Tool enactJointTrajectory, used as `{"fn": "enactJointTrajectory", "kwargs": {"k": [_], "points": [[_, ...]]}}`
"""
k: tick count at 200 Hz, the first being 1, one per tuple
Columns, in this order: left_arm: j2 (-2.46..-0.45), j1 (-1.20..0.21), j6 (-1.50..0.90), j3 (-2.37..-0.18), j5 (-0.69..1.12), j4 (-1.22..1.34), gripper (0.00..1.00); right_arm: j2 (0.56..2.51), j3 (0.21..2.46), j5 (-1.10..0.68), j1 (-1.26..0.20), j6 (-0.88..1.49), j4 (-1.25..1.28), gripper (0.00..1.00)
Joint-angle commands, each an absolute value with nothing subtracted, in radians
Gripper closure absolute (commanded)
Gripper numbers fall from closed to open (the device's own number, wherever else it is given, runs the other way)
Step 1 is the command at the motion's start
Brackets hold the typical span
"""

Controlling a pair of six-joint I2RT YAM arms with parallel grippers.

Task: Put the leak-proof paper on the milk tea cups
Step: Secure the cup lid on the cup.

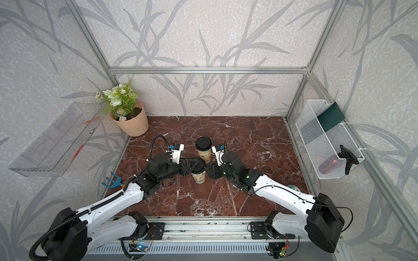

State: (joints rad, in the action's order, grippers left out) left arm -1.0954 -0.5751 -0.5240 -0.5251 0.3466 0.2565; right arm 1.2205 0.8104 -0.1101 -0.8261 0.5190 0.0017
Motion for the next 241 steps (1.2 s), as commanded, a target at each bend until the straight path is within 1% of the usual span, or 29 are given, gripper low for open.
{"fn": "enactJointTrajectory", "kwargs": {"k": [1, 78, 99, 131, 152, 172, 192, 202, 226, 241], "points": [[-1.141, -0.589, -0.515, -0.446, 0.369, 0.002, 0.46, 1.265, 0.872, -0.084, -0.819, 0.489, -0.039, 0.39], [-1.137, -0.588, -0.554, -0.472, 0.396, 0.036, 0.45, 1.368, 0.854, -0.058, -0.805, 0.533, 0.004, 0.39], [-1.106, -0.586, -0.592, -0.481, 0.381, 0.066, 0.4, 1.376, 0.824, -0.058, -0.806, 0.536, 0.008, 0.4], [-1.027, -0.569, -0.653, -0.512, 0.335, 0.095, 0.25, 1.385, 0.763, -0.06, -0.811, 0.495, 0.04, 0.41], [-0.939, -0.542, -0.714, -0.477, 0.309, 0.17, 0.22, 1.395, 0.724, -0.087, -0.811, 0.449, 0.114, 0.41], [-0.895, -0.493, -0.768, -0.46, 0.299, 0.177, 0.24, 1.411, 0.724, -0.118, -0.811, 0.392, 0.138, 0.41], [-0.898, -0.435, -0.818, -0.428, 0.33, 0.225, 0.29, 1.42, 0.725, -0.127, -0.811, 0.336, 0.147, 0.41], [-0.908, -0.412, -0.836, -0.421, 0.352, 0.247, 0.34, 1.423, 0.724, -0.132, -0.81, 0.323, 0.146, 0.41], [-0.94, -0.403, -0.842, -0.423, 0.405, 0.291, 0.41, 1.425, 0.714, -0.139, -0.81, 0.317, 0.167, 0.41], [-0.96, -0.403, -0.841, -0.421, 0.445, 0.317, 0.42, 1.428, 0.707, -0.137, -0.809, 0.319, 0.178, 0.41]]}}
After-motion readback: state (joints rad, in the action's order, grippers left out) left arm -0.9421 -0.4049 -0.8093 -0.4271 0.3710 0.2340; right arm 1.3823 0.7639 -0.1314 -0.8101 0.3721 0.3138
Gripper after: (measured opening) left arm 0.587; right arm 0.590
